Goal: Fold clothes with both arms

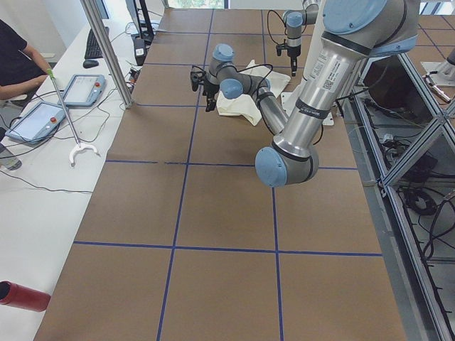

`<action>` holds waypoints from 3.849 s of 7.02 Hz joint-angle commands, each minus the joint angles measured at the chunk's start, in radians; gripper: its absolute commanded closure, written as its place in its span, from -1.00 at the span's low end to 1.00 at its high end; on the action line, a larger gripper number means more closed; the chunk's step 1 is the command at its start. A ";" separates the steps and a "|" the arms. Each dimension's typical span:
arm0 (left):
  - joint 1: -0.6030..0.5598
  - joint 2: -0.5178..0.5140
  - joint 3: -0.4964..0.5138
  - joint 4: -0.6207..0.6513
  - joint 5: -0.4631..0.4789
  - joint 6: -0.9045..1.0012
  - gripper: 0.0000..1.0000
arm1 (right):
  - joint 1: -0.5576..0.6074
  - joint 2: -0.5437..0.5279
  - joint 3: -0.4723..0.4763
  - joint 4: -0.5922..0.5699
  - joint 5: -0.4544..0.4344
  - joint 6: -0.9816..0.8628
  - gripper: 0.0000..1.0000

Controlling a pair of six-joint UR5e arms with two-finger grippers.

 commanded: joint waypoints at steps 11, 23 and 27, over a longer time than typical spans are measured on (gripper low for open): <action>0.400 0.093 -0.007 -0.065 0.080 -0.361 -0.55 | 0.317 0.121 0.057 0.002 0.037 -0.007 -1.00; 0.362 0.078 0.019 -0.069 0.108 -0.333 -0.17 | 0.331 0.119 0.043 0.000 0.037 -0.008 -1.00; 0.362 0.073 0.039 -0.067 0.108 -0.332 0.10 | 0.342 0.121 0.041 0.000 0.043 -0.008 -1.00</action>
